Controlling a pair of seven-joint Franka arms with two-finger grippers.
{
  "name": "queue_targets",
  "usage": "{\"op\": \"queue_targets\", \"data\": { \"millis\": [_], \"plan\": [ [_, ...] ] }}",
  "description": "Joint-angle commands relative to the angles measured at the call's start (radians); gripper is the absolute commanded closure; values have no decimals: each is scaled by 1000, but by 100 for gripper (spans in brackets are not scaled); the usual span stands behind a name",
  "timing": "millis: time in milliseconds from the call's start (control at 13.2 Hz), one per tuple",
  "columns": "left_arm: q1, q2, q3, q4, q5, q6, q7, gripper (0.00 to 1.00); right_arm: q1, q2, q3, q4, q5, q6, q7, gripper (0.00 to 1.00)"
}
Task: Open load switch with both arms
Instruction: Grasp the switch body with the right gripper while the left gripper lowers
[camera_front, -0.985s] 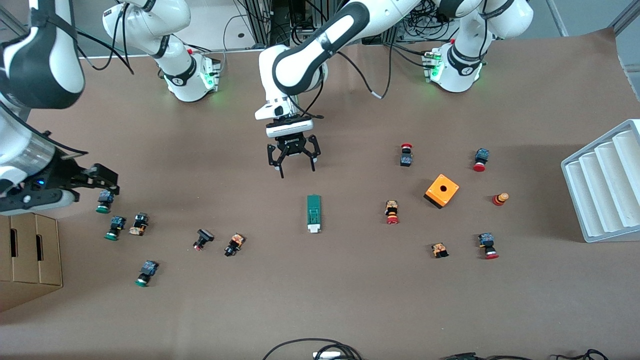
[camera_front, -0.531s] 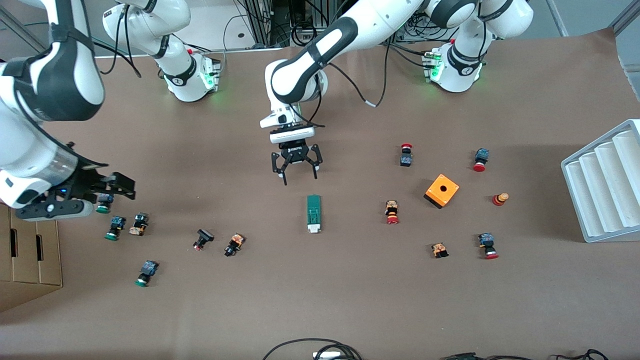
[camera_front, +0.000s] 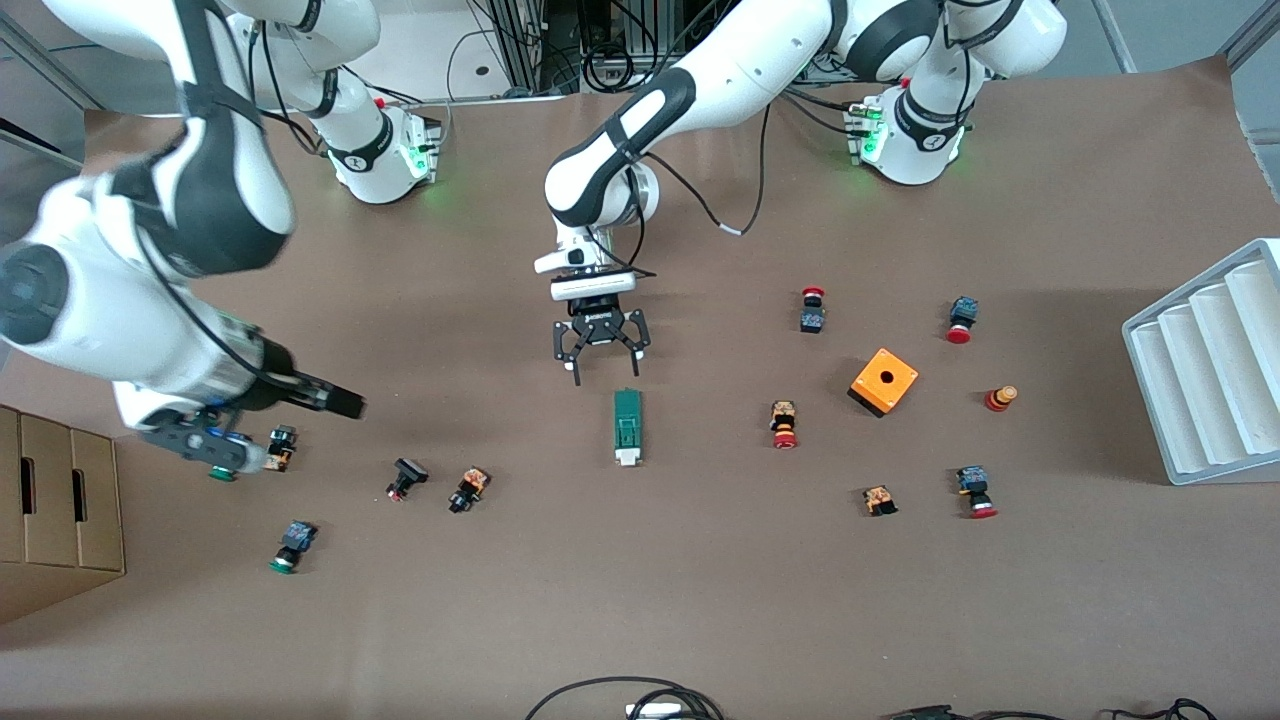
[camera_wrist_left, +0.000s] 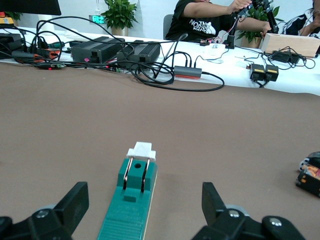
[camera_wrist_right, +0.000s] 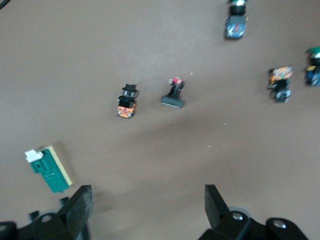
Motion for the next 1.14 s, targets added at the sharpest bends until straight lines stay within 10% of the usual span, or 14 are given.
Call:
{"op": "queue_targets", "data": {
  "millis": [0,1061],
  "plan": [
    [4,51,-6,19,68,-22,-62,0,62,107,-9,117,36,-37,223,0],
    [6,145,-6,37,155,-116,-135,0,283,538,-32,374,303,256,1170,4]
  ]
}}
